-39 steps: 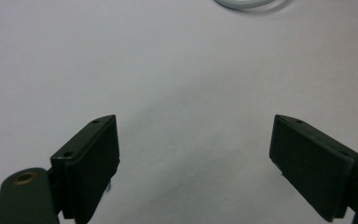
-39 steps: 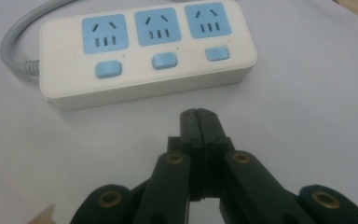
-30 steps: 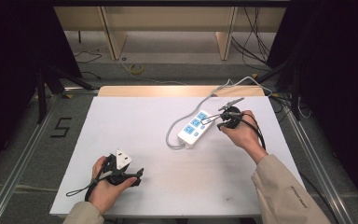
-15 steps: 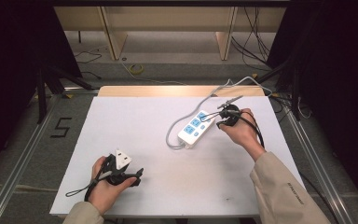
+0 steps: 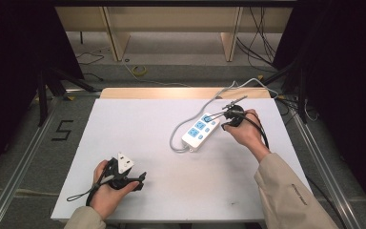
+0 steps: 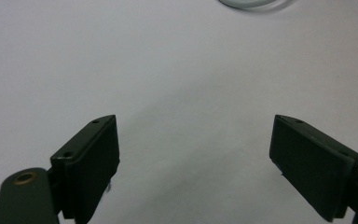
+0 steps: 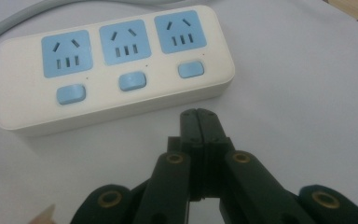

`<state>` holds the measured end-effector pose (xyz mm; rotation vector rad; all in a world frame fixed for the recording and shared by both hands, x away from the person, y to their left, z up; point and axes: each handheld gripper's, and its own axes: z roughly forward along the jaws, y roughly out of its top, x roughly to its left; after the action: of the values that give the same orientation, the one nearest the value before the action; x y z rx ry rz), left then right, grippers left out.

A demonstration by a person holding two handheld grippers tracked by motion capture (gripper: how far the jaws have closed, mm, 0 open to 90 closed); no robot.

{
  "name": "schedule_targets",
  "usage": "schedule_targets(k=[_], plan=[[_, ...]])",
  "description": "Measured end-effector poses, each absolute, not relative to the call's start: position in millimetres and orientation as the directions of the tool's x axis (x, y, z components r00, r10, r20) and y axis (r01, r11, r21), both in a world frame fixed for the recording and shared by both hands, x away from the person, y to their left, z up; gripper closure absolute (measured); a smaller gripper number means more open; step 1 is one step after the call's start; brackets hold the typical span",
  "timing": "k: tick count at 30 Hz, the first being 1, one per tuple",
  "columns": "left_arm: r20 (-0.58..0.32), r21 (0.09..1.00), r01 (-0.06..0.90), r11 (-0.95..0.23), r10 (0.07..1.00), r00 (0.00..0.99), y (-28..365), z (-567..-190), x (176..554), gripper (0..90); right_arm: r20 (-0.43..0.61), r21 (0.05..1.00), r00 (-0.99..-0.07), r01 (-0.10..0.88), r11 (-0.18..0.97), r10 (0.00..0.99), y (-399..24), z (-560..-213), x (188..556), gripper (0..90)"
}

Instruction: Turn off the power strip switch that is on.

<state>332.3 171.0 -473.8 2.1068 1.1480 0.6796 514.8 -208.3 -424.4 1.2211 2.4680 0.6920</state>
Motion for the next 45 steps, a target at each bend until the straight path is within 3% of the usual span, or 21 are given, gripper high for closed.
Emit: schedule_targets(k=[45], plan=[[0.137, 0.736, 0.534, -0.417, 0.864, 0.485, 171, -474, 332, 15.5, -0.055, 0.525, -0.582, 0.675, 0.519, 0.812, -202, -424, 532, 90.0]])
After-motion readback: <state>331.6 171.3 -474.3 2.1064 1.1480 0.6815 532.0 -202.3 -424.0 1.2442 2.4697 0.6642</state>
